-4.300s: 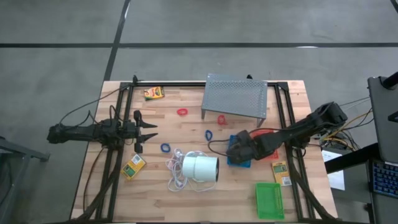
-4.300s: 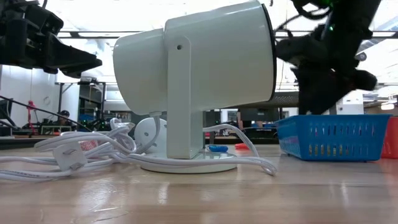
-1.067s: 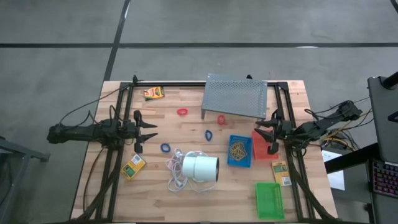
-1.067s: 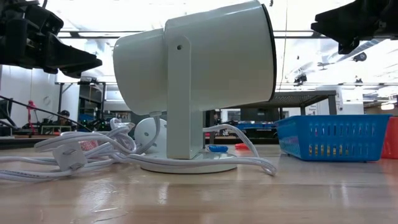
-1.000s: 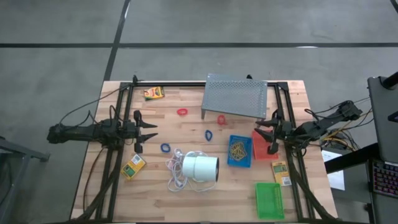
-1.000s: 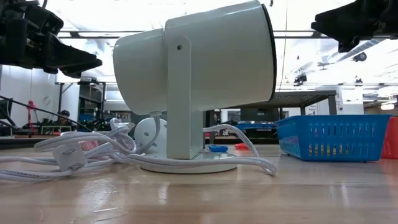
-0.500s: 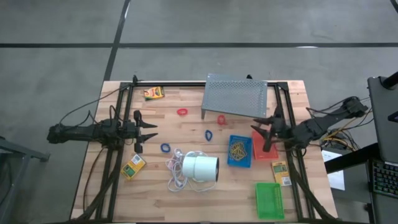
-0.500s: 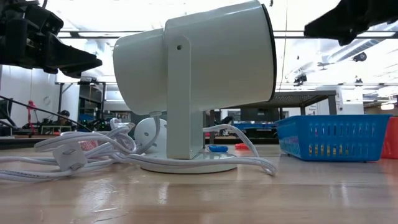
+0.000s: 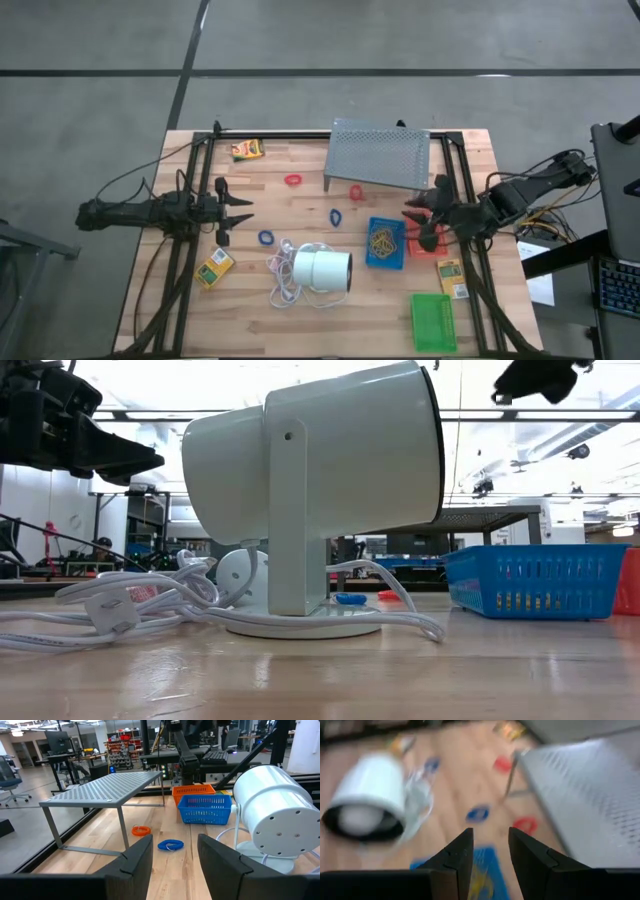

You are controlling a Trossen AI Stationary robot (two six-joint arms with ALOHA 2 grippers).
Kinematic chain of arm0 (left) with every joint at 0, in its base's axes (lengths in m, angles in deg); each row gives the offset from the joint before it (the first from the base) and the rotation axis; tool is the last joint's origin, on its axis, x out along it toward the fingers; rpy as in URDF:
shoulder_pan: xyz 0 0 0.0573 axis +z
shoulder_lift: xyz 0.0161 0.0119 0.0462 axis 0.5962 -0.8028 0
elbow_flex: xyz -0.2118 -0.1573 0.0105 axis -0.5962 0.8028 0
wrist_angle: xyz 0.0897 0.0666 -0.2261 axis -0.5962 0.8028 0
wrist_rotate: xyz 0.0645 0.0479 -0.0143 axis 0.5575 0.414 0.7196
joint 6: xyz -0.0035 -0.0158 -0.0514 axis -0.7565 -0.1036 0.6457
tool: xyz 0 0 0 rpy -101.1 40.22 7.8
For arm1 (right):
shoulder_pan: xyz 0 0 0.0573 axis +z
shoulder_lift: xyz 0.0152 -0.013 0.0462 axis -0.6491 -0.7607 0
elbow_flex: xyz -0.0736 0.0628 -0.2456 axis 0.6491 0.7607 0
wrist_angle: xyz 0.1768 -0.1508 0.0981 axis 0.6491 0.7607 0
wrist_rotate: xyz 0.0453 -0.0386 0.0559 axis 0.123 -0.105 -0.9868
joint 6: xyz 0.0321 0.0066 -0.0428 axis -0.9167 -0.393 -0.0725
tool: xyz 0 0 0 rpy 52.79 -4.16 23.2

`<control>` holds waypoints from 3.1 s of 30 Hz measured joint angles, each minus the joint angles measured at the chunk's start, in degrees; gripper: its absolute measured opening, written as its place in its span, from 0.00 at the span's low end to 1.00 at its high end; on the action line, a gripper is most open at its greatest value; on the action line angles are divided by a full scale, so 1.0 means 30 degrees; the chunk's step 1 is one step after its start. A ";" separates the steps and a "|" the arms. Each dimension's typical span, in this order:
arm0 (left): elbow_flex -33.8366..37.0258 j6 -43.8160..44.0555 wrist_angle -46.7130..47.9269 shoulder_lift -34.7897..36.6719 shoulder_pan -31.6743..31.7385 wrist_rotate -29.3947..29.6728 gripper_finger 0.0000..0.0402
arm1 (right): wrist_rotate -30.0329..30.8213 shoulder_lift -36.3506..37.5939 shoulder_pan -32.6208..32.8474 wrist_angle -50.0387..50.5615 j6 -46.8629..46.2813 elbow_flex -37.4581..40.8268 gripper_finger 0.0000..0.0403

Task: Pick & Place Office Desk Supplies
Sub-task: Put the yellow box of crayons into the orange bin

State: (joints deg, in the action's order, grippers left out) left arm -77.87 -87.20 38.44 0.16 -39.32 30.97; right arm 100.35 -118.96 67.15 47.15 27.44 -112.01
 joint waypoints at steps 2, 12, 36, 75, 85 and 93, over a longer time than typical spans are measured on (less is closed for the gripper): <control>-0.0001 0.0002 0.0000 0.0002 -0.0002 0.0000 0.40 | -0.1602 -0.0807 0.0000 0.2324 -0.0264 -0.1183 0.29; 0.0001 0.0004 0.0000 0.0004 -0.0007 0.0000 0.40 | -0.6633 -0.4356 -0.0015 1.1777 -0.4990 -0.5708 0.31; -0.0007 0.0000 0.0005 -0.0007 0.0000 0.0000 0.40 | -0.7304 -0.4568 0.9318 1.0743 -1.6017 -0.0235 0.33; 0.0001 0.0000 0.0000 0.0007 0.0000 0.0000 0.40 | -1.1598 -0.1845 0.9209 0.4932 -1.8467 0.5805 0.49; -0.0002 -0.0021 0.0005 0.0007 0.0007 0.0015 0.40 | -1.2492 -0.2261 0.6842 0.4686 -1.8400 0.5516 0.49; 0.0001 -0.0104 0.0000 0.0007 0.0022 0.0073 0.40 | -1.6229 -0.2208 0.3750 0.4916 -1.9767 0.4615 0.49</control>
State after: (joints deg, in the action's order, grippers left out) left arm -77.87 -87.51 38.44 0.18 -39.25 31.19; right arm 51.67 -125.58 78.40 61.90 -31.87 -98.17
